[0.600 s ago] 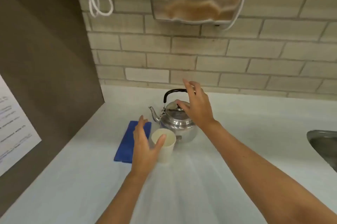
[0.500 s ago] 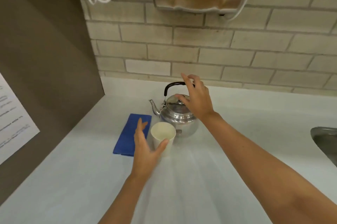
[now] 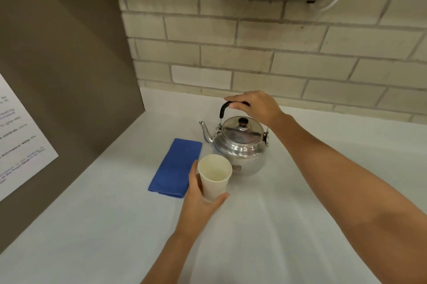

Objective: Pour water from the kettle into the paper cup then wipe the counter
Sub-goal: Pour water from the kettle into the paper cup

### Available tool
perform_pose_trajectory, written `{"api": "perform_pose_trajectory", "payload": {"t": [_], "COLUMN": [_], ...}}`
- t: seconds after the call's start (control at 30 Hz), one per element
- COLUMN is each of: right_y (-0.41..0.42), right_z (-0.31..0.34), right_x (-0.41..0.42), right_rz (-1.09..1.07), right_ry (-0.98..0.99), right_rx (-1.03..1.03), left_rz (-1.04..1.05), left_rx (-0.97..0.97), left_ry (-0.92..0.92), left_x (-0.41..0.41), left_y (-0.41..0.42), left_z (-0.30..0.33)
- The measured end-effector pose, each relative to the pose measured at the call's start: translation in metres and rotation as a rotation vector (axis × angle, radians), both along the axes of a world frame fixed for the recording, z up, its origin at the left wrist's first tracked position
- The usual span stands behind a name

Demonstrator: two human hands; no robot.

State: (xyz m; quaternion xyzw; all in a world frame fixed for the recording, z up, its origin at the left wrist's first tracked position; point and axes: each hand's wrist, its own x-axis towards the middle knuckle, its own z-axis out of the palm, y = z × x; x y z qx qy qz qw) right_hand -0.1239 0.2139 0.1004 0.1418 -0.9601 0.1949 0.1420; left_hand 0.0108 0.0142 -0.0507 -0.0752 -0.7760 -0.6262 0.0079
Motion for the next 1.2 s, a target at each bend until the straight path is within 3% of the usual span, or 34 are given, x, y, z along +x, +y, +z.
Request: {"api": "perform_pose_trajectory", "payload": {"t": [0.23,0.43,0.77,1.2], "right_y": [0.002,0.007,0.016,-0.028], "right_z": [-0.004,0.009,0.082,0.120], "right_x": [-0.002,0.017,0.078,0.127], "right_rz": [0.020,-0.043,-0.009,0.089], "right_ry": [0.028,0.064,0.116,-0.065], "right_rx": [-0.163,-0.162,0.055,0.436], "left_rz": [0.013,0.023,0.020,0.000], "left_rx": [-0.018,-0.060,-0.064,-0.033], "left_ry": [0.002,0.005,0.024,0.038], "left_x": [0.000,-0.002,0.004,0.006], "left_y": [0.001,0.000,0.000,-0.002], "left_z": [0.000,-0.003,0.002,0.005]}}
